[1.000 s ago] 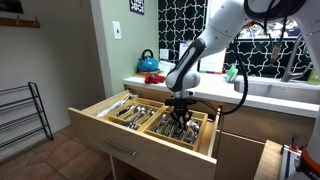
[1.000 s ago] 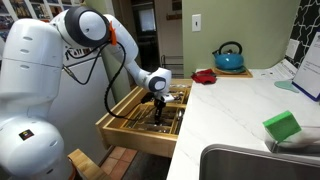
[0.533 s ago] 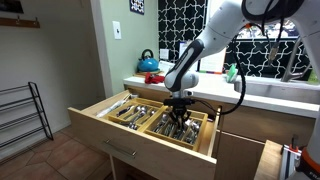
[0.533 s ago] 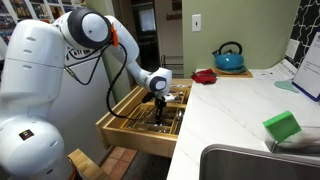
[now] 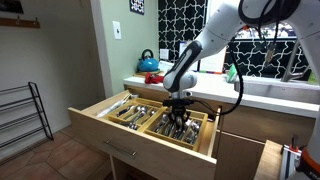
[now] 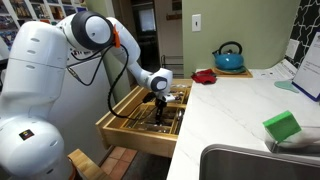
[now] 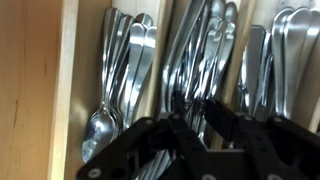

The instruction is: Remove the folk from the open drawer second position to the right and put it on the cupboard

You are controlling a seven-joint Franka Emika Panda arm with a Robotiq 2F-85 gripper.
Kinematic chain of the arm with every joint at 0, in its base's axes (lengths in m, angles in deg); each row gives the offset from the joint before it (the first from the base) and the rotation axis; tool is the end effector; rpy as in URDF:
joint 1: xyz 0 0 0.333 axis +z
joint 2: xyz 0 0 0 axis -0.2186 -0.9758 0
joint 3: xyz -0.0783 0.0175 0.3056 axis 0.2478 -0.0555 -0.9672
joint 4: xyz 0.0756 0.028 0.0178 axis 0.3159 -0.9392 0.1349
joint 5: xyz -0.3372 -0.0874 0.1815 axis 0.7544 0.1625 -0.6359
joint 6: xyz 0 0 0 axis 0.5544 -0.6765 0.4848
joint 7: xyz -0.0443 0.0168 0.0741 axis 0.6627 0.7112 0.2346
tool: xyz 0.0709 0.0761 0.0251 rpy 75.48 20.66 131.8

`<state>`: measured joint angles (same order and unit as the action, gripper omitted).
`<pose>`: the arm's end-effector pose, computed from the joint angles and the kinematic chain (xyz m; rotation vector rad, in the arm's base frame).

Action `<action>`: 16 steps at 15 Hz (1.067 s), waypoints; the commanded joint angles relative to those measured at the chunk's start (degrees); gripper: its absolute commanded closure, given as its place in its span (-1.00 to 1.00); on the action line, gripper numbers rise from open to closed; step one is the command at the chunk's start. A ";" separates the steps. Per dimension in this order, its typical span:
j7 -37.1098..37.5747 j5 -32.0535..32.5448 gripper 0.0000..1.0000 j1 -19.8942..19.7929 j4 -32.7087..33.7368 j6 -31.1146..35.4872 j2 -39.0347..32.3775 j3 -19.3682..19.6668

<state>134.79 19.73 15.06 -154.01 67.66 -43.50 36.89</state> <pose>0.5677 -0.0201 0.1761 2.6185 -1.5833 -0.4113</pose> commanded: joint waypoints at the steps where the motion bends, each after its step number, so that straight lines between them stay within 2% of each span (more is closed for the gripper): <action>1: -0.36 0.80 0.92 0.50 1.55 -0.85 -2.14 0.32; 2: -0.41 0.74 0.99 0.55 1.72 -0.78 -2.13 0.30; 4: -0.26 0.80 0.89 0.64 1.55 -0.80 -1.68 0.43; 7: -0.21 0.68 0.89 0.60 0.00 -0.56 0.01 0.55; 11: -2.03 0.15 0.89 0.26 -5.27 0.81 6.56 0.41; 16: -2.10 0.43 0.89 -0.43 -9.85 -1.09 16.08 0.53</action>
<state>133.78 19.77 15.17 -158.99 67.42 -34.56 37.16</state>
